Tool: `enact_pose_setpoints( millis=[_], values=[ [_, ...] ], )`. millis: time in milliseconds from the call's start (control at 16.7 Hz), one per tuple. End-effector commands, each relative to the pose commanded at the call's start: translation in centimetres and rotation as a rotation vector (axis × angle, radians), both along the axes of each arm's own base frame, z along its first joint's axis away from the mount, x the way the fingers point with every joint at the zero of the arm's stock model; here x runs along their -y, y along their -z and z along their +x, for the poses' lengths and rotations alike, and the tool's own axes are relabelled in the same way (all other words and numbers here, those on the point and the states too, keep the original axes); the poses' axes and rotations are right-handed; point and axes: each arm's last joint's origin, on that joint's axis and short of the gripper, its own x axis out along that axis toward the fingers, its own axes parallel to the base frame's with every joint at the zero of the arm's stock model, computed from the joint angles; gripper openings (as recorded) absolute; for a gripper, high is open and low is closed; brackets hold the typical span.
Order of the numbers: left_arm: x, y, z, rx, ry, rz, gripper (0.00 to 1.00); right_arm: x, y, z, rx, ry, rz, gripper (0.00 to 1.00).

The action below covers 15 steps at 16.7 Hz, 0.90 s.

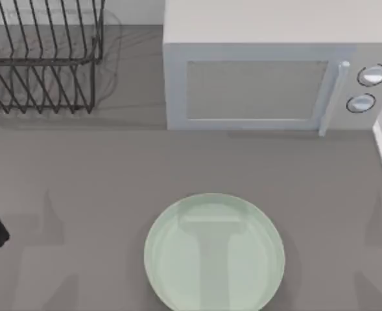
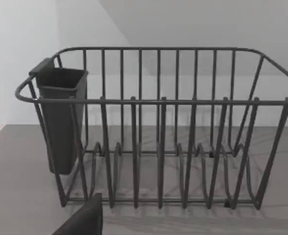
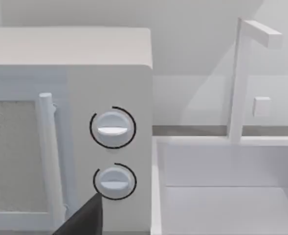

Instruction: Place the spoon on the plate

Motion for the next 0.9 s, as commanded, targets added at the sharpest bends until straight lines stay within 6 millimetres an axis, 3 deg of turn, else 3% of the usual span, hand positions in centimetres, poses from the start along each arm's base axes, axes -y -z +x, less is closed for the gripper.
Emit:
enact_pose_setpoints(
  millis=[240, 540, 720, 900],
  values=[
    [-0.1, -0.5, 0.0, -0.027, -0.017, 0.001, 1.0, 0.0, 0.0, 0.0, 0.0, 0.0, 0.0, 1.0],
    [-0.9, -4.1, 1.0, -0.256, -0.086, 0.006, 1.0, 0.0, 0.0, 0.0, 0.0, 0.0, 0.0, 1.0],
    [-1.8, -6.4, 3.4, -0.5, -0.111, -0.003, 1.0, 0.0, 0.0, 0.0, 0.0, 0.0, 0.0, 1.0],
    [-3.0, -7.7, 7.3, -0.779, -0.12, -0.028, 1.0, 0.0, 0.0, 0.0, 0.0, 0.0, 0.0, 1.0]
  ],
)
